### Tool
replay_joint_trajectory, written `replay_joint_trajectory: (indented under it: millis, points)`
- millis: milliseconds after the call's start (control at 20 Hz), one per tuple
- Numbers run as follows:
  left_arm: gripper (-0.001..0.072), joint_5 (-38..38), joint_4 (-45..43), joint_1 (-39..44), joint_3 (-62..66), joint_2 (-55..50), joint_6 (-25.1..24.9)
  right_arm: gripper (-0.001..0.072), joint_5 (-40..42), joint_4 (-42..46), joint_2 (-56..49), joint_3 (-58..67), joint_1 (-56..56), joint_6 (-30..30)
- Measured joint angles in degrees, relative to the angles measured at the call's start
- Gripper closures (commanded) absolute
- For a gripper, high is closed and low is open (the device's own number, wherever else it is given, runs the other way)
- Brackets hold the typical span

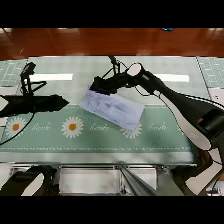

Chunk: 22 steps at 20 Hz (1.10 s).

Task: Fold the shirts.

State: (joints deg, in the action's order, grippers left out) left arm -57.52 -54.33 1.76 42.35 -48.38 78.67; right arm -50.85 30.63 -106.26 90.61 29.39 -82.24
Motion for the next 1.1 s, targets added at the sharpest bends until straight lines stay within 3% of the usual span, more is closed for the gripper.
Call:
replay_joint_trajectory:
  millis: [100, 250, 500, 600, 750, 900, 1100]
  points:
    - [0.0687, 0.9, 0.0, -1.3, -0.2, -0.3, 0.0, 0.0298, -2.3, -0.2, 0.9, 0.5, -2.3, 0.3]
    - [0.0687, 0.9, 0.0, -6.7, 3.6, -0.3, 0.0, 0.0298, -13.2, 2.5, 6.7, 0.8, -10.4, 0.6]
    - [0.0687, -0.7, -0.1, -17.5, 11.4, 3.1, 0.0, 0.0298, -24.7, 23.8, 27.0, -7.1, -26.5, -4.9]
    - [0.0687, -1.2, 0.0, -18.7, 11.3, 5.2, 0.0, 0.0298, -23.7, 30.8, 36.2, -17.8, -31.3, -8.1]
    - [0.0687, -2.3, 0.4, -16.4, 7.8, 7.7, 0.0, 0.0297, -16.3, 31.3, 46.2, -36.9, -35.3, -10.5]
    - [0.0687, -2.7, 0.9, -9.5, 1.4, 8.3, 0.0, 0.0295, -6.0, 24.1, 49.4, -51.7, -35.9, -9.6]
    - [0.0687, 0.5, 1.2, 1.6, -6.6, 6.7, 1.7, 0.0296, 2.8, 10.9, 45.0, -60.3, -31.4, -2.2]
